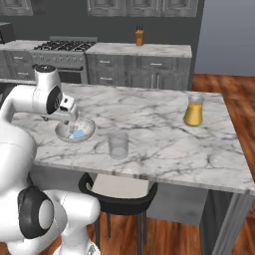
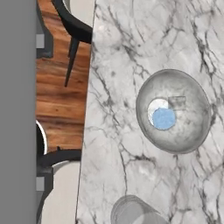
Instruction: There are two ice cubes in the ice bowl. Place both ice cubes in the glass cup.
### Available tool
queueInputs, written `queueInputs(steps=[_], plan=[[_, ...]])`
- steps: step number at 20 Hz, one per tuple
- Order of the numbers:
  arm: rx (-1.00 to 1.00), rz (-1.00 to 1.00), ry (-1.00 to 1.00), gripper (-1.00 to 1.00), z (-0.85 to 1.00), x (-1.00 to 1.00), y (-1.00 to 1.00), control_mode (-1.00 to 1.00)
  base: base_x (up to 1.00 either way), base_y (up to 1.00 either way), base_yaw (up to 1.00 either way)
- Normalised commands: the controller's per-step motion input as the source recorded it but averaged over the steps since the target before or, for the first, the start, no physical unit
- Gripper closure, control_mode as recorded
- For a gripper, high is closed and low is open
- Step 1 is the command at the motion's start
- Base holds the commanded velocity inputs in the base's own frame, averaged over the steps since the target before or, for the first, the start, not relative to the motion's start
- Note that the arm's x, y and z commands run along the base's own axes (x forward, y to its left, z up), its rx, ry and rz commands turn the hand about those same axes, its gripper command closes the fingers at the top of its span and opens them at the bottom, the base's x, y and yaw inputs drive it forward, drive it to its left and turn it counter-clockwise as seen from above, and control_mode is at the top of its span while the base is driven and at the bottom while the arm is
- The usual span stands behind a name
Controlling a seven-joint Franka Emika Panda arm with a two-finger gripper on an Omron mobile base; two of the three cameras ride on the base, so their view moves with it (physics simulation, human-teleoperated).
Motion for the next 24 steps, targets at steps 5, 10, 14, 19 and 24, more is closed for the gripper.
queueInputs(steps=[5, 10, 14, 19, 24], plan=[[-0.16, 0.00, 0.00, -1.00, -0.33, 0.58, 0.17, -1.00, 0.00, 0.00, 0.00], [-0.03, 0.00, 0.00, -1.00, -0.35, 0.74, 0.01, -1.00, 0.00, 0.00, 0.00], [0.00, 0.00, 0.00, -1.00, -0.38, 0.69, 0.17, -1.00, 0.00, 0.00, 0.00], [0.00, 0.00, 0.01, -1.00, -0.55, 0.31, 0.20, -1.00, 0.00, 0.00, 0.00], [-0.02, 0.00, 0.00, -1.00, -0.38, 0.27, 0.02, -1.00, 0.00, 0.00, 0.00]])
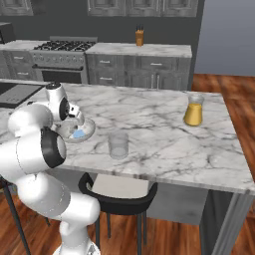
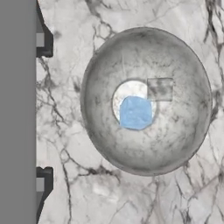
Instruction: There are two ice cubes in the ice bowl. Place both ice cubes in the glass cup.
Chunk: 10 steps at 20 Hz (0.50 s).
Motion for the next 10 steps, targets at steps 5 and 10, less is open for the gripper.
queueInputs(steps=[5, 10], plan=[[-0.03, 0.00, 0.00, -1.00, -0.36, 0.43, 0.00, -1.00, 0.00, 0.00, 0.00], [-0.04, 0.00, 0.00, -1.00, -0.35, 0.32, 0.02, -1.00, 0.00, 0.00, 0.00]])
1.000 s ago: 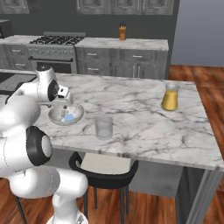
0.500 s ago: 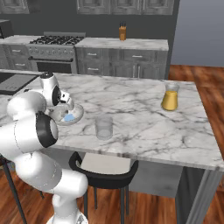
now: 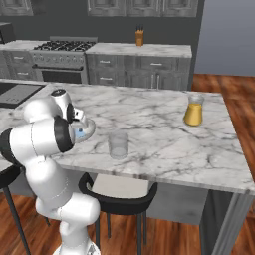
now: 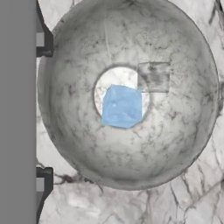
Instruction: There are two ice cubes in the ice bowl. Place both ice cubes in the glass cup.
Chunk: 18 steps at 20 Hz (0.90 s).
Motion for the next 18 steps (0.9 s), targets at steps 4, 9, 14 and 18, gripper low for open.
queueInputs(steps=[4, 9, 14, 18], plan=[[-0.05, 0.00, 0.00, -1.00, -0.27, 0.27, 0.06, -1.00, 0.00, 0.00, 0.00], [-0.01, 0.00, 0.00, -1.00, -0.11, 0.22, 0.16, -1.00, 0.00, 0.00, 0.00], [-0.03, 0.00, 0.00, -1.00, -0.18, 0.23, 0.06, -1.00, 0.00, 0.00, 0.00], [-0.07, 0.00, -0.01, -1.00, -0.26, 0.30, 0.04, -1.00, 0.00, 0.00, 0.00]])
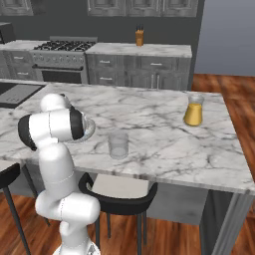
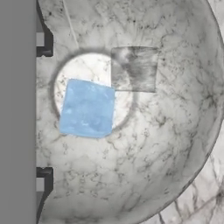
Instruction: There are two ice cubes in the ice bowl. Place both ice cubes in the glass cup.
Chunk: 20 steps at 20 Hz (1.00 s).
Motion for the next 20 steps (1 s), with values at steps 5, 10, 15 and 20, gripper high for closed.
queueInputs(steps=[5, 10, 15, 20], plan=[[-0.06, 0.00, 0.00, -1.00, -0.23, 0.20, 0.00, -1.00, 0.00, 0.00, 0.00], [-0.01, 0.00, 0.00, -1.00, -0.13, 0.21, 0.00, -1.00, 0.00, 0.00, 0.00], [0.00, 0.00, 0.01, -1.00, -0.15, 0.07, 0.00, -1.00, 0.00, 0.00, 0.00], [0.00, 0.00, 0.04, -1.00, -0.22, 0.00, -0.02, -1.00, 0.00, 0.00, 0.00]])
